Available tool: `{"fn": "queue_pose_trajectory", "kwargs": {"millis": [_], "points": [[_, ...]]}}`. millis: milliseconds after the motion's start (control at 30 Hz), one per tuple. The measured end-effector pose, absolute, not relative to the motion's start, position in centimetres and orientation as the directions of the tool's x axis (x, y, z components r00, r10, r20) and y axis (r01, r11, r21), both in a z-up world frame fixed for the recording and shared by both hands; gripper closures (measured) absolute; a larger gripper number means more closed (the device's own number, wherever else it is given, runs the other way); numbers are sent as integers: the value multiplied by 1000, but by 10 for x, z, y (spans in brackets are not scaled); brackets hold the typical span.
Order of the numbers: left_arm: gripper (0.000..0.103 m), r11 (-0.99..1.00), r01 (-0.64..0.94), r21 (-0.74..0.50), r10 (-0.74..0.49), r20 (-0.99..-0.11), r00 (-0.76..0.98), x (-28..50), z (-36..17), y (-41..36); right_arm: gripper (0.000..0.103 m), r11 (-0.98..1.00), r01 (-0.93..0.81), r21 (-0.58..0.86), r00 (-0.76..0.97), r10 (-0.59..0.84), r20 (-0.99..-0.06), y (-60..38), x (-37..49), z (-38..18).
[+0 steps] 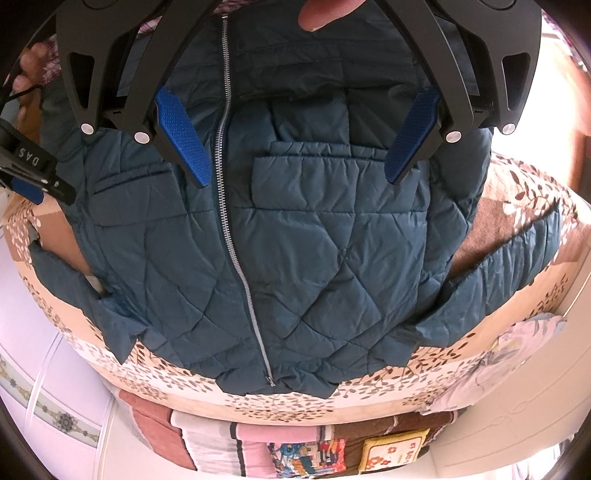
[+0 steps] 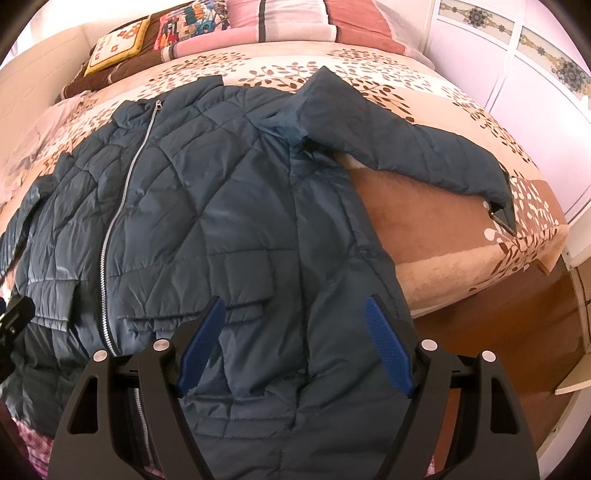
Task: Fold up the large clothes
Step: 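Reach the right tool to the sleeve cuff and grasp it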
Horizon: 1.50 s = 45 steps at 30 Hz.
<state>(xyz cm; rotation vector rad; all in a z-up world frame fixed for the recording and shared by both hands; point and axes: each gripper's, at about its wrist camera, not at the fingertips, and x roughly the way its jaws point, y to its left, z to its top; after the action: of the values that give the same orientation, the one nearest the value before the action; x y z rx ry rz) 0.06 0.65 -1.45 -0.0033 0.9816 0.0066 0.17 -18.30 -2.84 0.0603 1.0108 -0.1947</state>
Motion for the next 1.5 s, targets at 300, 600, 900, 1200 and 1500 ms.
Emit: {"fn": "queue_pose_trajectory", "kwargs": {"millis": [300,600,900,1200,1500], "points": [[9,1000,-11,12,16,-842,540,10,-17,4,27,968,250,-29,516,-158,-842,-221,13,-21],[9,999,-41,11,32,-839,543,31,-13,6,27,946,321,-47,533,-222,-817,-270,32,-13],[9,997,-63,38,67,-822,566,57,-4,10,27,932,361,-32,536,-236,-811,-308,54,-13],[9,997,-66,44,74,-823,563,70,-7,7,27,915,393,92,533,-145,-833,-360,75,-26],[9,997,-56,52,74,-832,550,74,-16,0,30,815,456,358,584,30,-811,-421,83,-39]]}}
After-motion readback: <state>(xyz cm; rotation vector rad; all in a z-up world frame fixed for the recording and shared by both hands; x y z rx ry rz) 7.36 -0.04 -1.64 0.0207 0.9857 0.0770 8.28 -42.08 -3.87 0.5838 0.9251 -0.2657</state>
